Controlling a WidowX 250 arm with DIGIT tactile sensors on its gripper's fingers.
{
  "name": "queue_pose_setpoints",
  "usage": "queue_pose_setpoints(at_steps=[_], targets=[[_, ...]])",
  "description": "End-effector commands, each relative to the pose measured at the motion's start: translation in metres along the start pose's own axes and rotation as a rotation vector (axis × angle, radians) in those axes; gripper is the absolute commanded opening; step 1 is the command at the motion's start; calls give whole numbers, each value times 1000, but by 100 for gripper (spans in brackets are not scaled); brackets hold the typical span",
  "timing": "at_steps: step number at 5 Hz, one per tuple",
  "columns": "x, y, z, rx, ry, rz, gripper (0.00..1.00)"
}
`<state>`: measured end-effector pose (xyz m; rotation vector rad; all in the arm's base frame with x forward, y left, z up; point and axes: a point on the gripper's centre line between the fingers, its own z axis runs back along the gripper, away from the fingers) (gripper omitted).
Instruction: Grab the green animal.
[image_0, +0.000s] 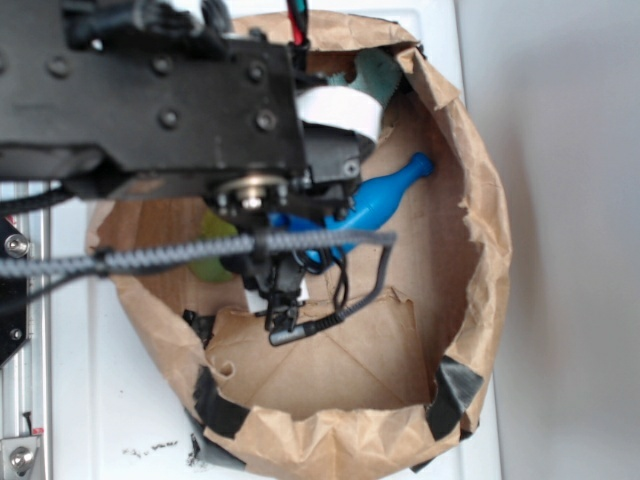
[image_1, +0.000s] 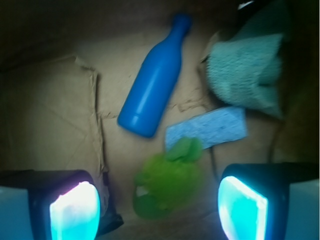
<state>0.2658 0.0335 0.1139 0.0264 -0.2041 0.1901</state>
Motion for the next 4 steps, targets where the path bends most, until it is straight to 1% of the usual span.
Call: queue_pose_setpoints(at_steps=[1,2,3,4], targets=[[-1,-5,-24,50,-10,72,100],[-14,-16,-41,28,36,104,100],[-25,-24,-54,24,53,25,100],[-26,-21,-63,33,74,-8,100]])
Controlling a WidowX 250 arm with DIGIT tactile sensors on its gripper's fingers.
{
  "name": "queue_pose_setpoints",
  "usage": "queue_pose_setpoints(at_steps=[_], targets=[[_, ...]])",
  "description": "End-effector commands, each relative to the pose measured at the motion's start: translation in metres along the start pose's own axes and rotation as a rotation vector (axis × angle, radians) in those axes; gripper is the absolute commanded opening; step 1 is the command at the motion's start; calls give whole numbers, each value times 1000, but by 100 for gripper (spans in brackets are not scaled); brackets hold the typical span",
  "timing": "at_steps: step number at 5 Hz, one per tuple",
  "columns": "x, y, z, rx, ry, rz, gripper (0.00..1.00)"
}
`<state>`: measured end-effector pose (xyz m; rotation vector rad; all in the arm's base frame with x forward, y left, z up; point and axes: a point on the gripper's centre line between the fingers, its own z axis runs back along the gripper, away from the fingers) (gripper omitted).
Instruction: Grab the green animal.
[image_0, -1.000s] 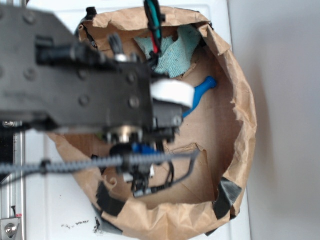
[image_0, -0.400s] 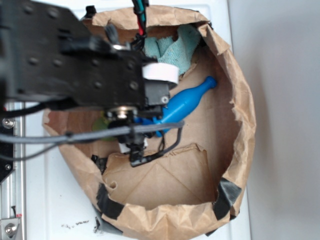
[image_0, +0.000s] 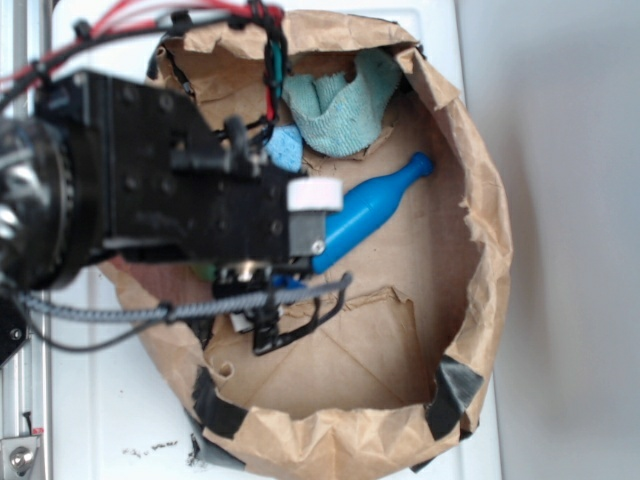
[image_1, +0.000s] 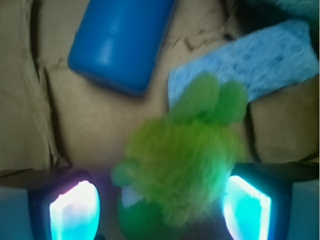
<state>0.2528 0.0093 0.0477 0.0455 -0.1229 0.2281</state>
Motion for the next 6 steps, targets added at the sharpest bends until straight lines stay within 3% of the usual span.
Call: queue_pose_setpoints(at_steps=[1,2,3,6], targets=[[4,3,4,33,18,-60,100],[4,-3,3,36,7,-35,0],[9,-1,2,40,-20,-60,0],[20,-6,55,-146,-98,-15,0]])
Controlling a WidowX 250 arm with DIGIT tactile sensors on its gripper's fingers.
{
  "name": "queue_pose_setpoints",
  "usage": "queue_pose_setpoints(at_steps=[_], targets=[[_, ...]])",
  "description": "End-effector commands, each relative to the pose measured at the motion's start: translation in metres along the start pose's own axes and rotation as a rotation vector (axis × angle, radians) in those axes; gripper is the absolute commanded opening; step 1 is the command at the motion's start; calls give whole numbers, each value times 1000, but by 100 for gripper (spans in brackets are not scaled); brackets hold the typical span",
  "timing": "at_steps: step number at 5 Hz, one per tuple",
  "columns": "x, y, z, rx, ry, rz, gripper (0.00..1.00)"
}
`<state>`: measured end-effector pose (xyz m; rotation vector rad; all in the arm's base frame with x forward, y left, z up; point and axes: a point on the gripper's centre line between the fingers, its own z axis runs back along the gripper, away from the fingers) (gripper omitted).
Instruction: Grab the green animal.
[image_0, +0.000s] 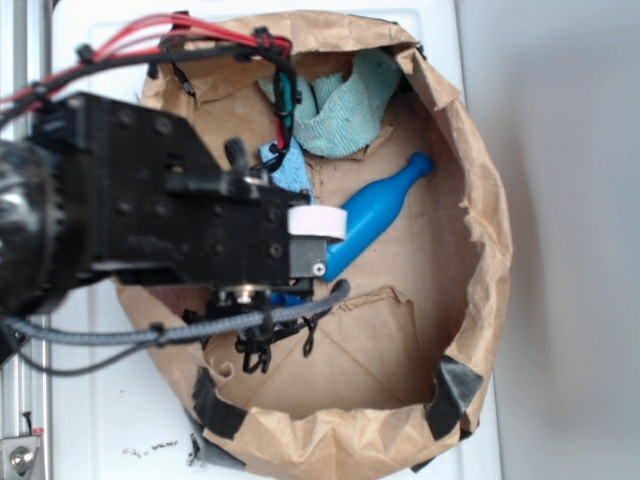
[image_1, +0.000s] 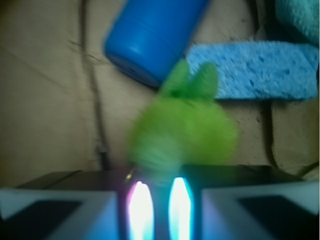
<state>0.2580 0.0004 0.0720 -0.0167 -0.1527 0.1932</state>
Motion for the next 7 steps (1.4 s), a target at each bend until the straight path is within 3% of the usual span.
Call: queue_pose_setpoints(at_steps=[1,2,3,6,7], targets=[[12,2,58,-133,-84,21,0],[16,1,60,-133,-84,21,0],[19,4,48,-82,-76,29,100],[27,40,8,92,-88,132,100],[29,41,-7,114,-58,130,100]])
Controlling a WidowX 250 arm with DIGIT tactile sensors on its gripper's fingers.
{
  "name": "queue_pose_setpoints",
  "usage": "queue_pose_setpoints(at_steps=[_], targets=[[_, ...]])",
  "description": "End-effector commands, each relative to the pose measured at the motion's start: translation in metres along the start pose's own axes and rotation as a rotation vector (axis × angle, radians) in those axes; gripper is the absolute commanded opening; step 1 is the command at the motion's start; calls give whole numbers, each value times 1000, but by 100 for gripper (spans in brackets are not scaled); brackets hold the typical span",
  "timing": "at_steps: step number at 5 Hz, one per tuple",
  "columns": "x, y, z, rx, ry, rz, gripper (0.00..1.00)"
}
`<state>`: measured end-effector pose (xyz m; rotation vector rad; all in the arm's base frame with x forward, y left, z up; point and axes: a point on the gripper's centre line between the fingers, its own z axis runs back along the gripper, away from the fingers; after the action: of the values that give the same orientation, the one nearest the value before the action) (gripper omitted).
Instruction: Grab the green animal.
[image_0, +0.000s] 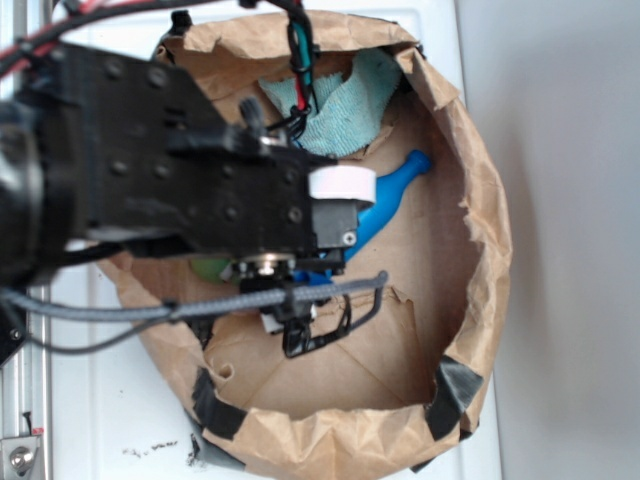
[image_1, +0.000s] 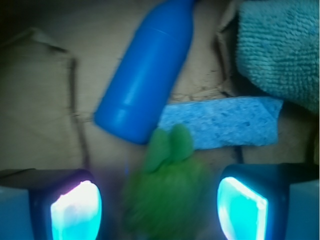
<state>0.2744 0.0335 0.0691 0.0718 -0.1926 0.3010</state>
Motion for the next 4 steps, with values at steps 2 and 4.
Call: queue_pose_setpoints(at_steps=[2,4], targets=[[-7,-6,-22,116,10,-109,100],[0,-9,-18,139,-21,-134,0]])
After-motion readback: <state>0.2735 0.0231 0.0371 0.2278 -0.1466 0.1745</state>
